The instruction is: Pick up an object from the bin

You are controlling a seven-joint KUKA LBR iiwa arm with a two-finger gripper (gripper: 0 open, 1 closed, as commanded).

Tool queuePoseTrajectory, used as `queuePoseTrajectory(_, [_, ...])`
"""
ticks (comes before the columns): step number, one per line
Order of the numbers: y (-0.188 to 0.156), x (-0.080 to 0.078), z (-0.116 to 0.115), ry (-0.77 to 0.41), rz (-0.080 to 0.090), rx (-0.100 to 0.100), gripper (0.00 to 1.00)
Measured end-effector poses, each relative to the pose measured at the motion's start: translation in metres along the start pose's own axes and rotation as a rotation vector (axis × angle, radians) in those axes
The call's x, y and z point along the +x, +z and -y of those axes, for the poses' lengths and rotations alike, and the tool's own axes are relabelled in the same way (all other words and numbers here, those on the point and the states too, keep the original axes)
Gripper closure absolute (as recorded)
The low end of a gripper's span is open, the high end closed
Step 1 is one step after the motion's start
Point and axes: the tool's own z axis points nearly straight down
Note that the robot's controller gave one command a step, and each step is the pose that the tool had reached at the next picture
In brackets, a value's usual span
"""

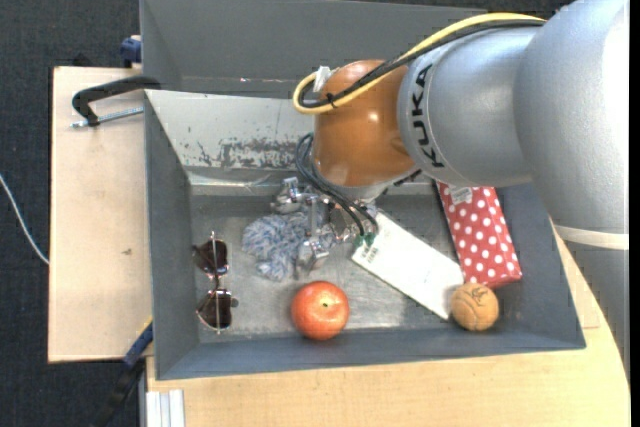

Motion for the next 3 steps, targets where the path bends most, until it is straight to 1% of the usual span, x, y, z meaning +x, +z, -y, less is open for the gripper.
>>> queuePoseTrajectory(1, [-0.004, 0.01, -0.002, 0.09, -0.001, 0.002, 0.0])
queuePoseTrajectory(2, [-0.004, -0.002, -0.002, 0.0, -0.001, 0.001, 1.0])
queuePoseTrajectory(3, [-0.004, -0.002, -0.002, 0.0, -0.001, 0.001, 1.0])
